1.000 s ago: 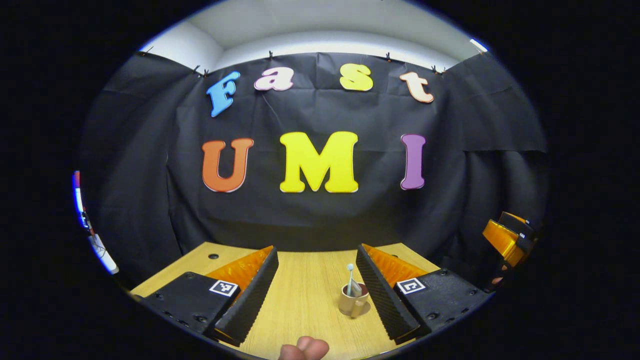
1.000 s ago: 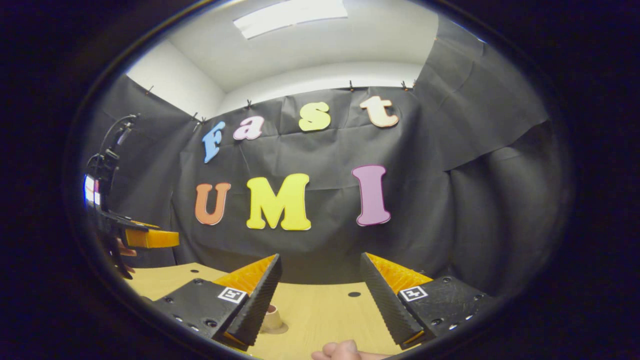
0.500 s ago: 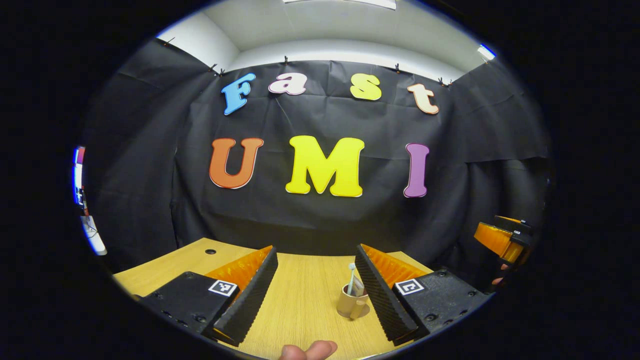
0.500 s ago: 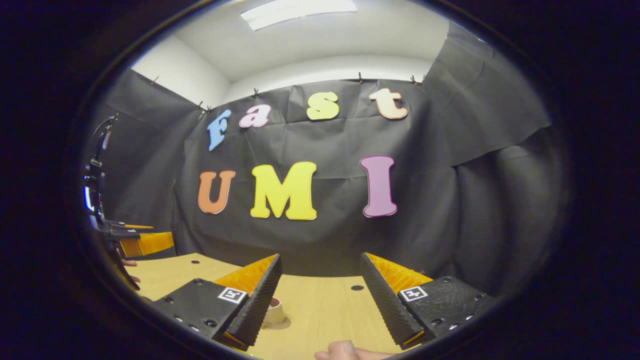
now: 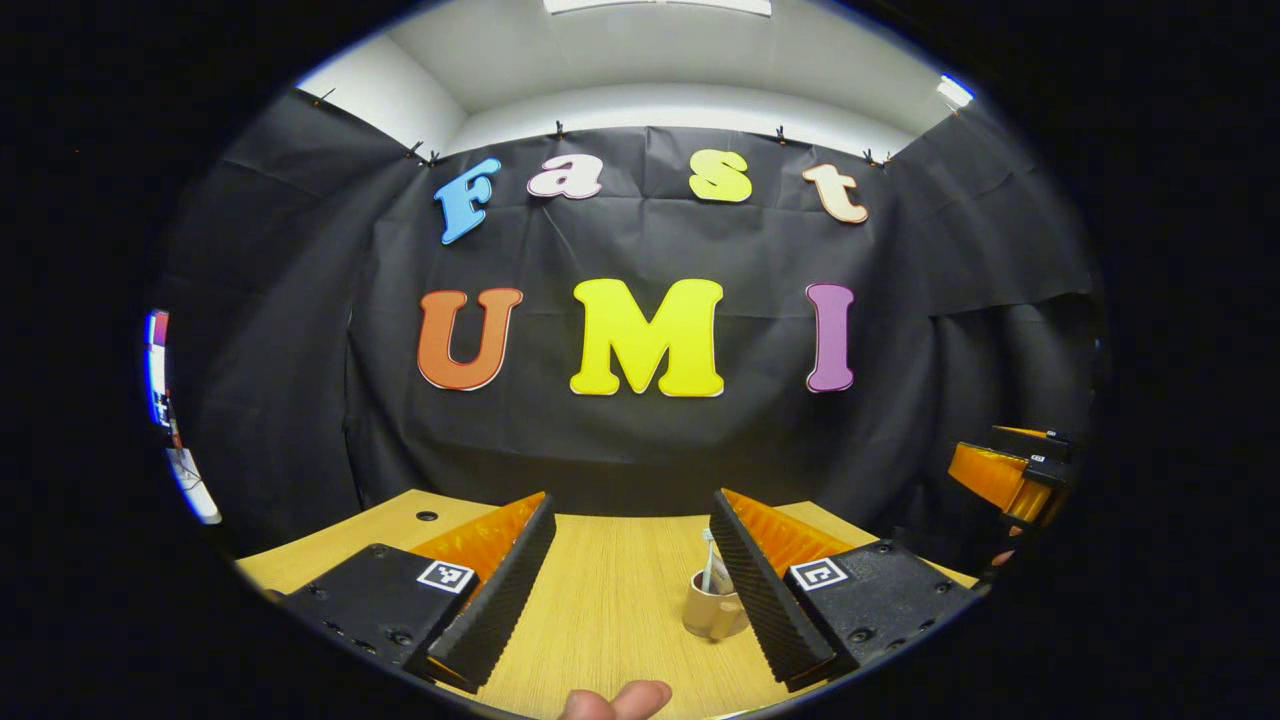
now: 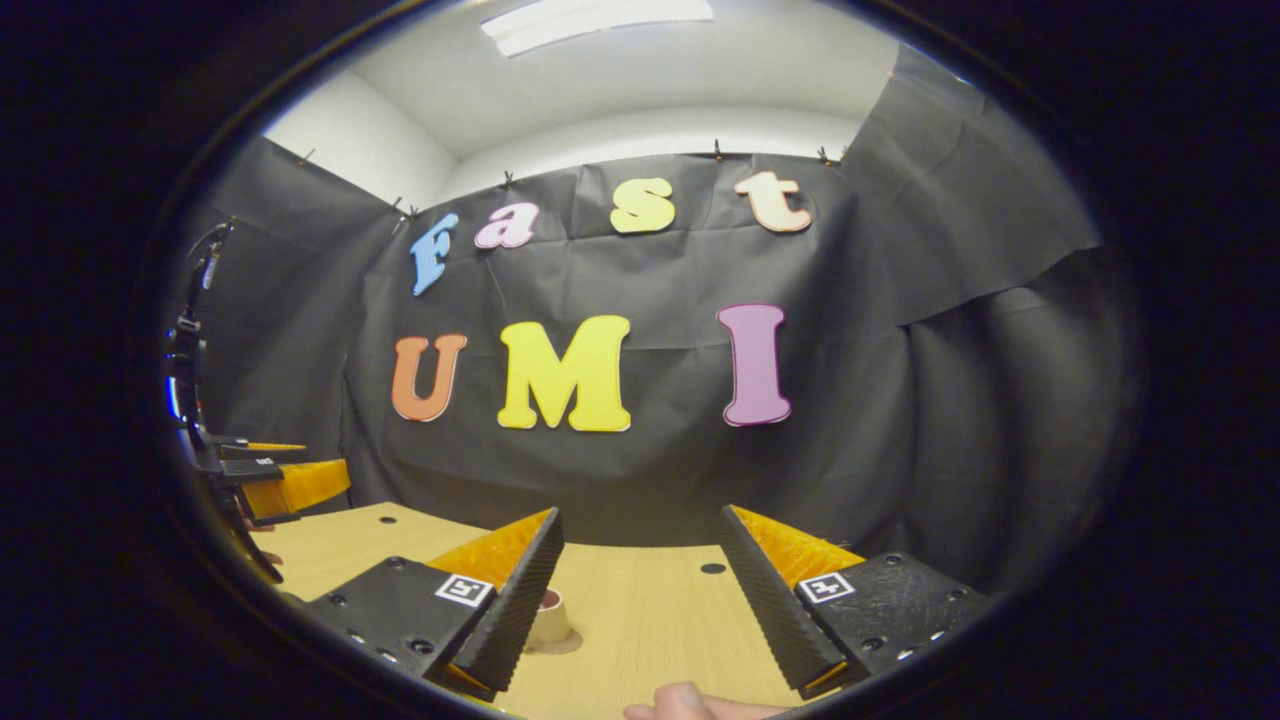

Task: Put the toothbrush and toothpaste on the desktop into the cup, then pick up the cup and place it on the coaster on the desktop.

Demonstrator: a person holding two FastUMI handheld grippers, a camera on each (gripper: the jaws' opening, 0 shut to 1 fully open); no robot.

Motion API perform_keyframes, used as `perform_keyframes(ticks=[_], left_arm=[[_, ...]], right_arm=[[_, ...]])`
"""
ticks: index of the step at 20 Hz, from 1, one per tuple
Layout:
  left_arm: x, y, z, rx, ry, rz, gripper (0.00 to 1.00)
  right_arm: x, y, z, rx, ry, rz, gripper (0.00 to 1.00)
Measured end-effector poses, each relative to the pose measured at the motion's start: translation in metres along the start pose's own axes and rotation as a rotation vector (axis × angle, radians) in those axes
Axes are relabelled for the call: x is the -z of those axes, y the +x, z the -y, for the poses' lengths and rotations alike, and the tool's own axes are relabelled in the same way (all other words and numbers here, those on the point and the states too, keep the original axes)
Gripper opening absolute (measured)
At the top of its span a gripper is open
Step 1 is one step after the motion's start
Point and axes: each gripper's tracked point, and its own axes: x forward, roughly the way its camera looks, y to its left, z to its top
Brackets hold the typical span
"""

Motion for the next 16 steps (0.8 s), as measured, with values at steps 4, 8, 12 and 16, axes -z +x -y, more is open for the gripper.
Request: perform_keyframes(ticks=[4, 8, 12, 16], left_arm=[[-0.0018, -0.0011, -0.0011, -0.006, 0.014, 0.004, 0.99], [-0.0063, -0.0014, -0.0024, -0.029, 0.048, 0.036, 0.98], [-0.0039, -0.0010, -0.0028, -0.036, 0.063, 0.039, 0.92], [-0.0037, -0.0016, -0.0042, -0.050, 0.054, 0.034, 0.92]], right_arm=[[0.0020, -0.0010, 0.0023, -0.001, 0.005, -0.010, 0.95], [0.0002, 0.0000, 0.0057, 0.004, 0.030, -0.005, 0.95], [0.0035, 0.0003, 0.0033, 0.000, 0.025, -0.010, 0.95], [0.0024, 0.0006, 0.0045, 0.023, -0.025, 0.001, 0.95]])
